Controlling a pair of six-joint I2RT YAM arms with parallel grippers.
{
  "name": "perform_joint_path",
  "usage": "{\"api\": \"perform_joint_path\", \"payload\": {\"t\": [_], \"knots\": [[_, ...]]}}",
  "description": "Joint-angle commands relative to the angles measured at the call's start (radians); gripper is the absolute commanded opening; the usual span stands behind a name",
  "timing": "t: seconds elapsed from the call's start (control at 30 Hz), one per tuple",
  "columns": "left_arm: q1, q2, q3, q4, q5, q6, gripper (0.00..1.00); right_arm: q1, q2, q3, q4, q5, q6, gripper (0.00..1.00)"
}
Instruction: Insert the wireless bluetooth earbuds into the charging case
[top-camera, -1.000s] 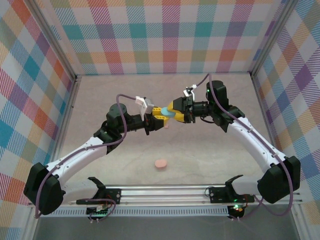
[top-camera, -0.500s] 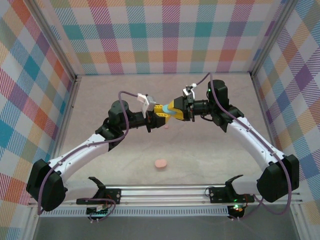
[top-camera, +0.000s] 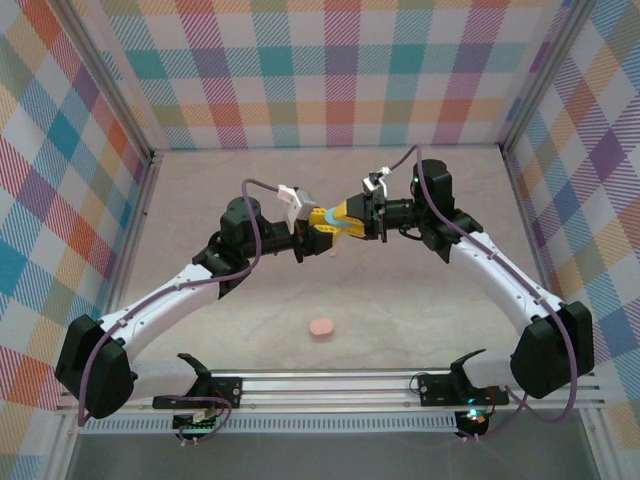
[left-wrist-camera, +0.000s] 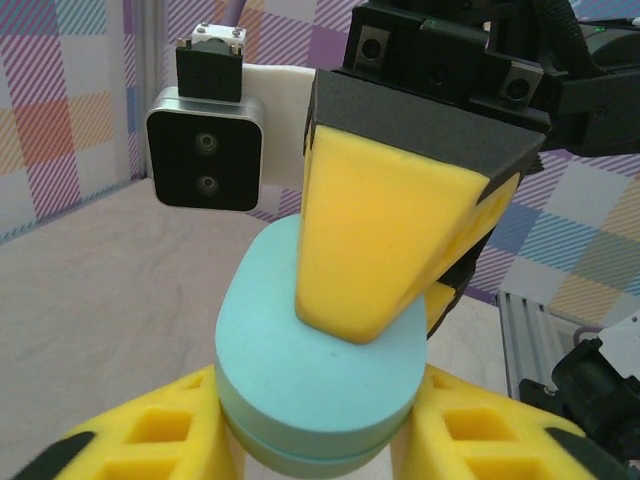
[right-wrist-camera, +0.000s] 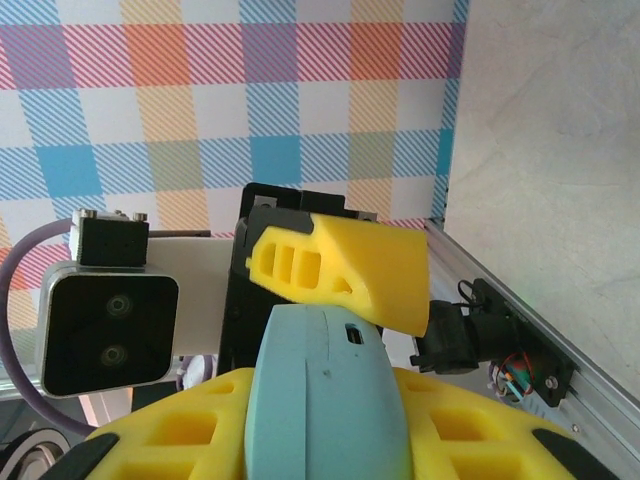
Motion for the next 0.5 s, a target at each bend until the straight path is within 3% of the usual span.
{"api": "perform_joint_path", "payload": {"t": [0.0,0.03,0.07,0.23,0.47], "knots": [[-0.007,-0.018,0.016,-0.059,-0.028,0.026,0.62,0.000,0.018,-0.009,0.065,-0.023,0.018,0.27],[-0.007,-0.030,0.011,-0.078,-0.040,0.035,0.74,-0.010,0.023,-0.005,0.063,-0.022,0.016,0.27],[-0.007,-0.045,0.004,-0.097,-0.057,0.044,0.97,-0.024,0.028,-0.003,0.061,-0.022,0.013,0.27],[-0.007,-0.123,-0.042,-0.176,-0.136,0.069,1.00,-0.112,0.067,0.024,0.012,-0.019,-0.070,0.27],[-0.007,-0.185,-0.094,-0.288,-0.235,0.068,1.00,-0.177,0.229,0.060,-0.147,0.051,-0.385,0.27]]}}
